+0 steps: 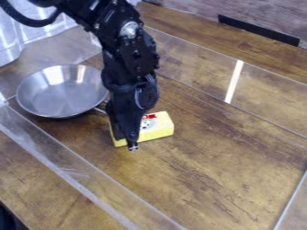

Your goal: Remove the yellow object from inside the silver pan and put it on the table

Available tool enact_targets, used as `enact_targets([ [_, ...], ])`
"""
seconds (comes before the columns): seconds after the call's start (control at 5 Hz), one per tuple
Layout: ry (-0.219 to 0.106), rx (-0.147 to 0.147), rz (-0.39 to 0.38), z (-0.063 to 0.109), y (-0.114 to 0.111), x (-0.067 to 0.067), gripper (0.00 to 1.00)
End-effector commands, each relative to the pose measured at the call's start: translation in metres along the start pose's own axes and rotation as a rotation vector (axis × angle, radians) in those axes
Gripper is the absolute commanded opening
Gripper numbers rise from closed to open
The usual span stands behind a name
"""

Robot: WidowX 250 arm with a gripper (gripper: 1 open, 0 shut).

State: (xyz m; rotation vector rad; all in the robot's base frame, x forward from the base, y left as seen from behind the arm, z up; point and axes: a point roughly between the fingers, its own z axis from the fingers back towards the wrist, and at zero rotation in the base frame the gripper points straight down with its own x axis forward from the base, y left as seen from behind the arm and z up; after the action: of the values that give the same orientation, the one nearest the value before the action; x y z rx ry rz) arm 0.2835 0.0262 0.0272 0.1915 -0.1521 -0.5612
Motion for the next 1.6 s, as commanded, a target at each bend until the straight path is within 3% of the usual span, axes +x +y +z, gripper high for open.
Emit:
enact_targets([
  [0.0, 0.095, -0.083, -0.017, -0.023, -0.026, -0.032, 0.0],
  [0.2, 0.087, -0.086, -0.021, -0.023, -0.028, -0.033, 0.0],
  [0.4, 0.089, -0.082, -0.026, -0.018, -0.027, -0.027, 1.0],
  [1.0, 0.087, -0.059, -0.043, -0.003, -0.022, -0.007, 1.0],
  [1.4, 0.076, -0.026, -0.059, 0.009, -0.014, 0.008, 1.0],
])
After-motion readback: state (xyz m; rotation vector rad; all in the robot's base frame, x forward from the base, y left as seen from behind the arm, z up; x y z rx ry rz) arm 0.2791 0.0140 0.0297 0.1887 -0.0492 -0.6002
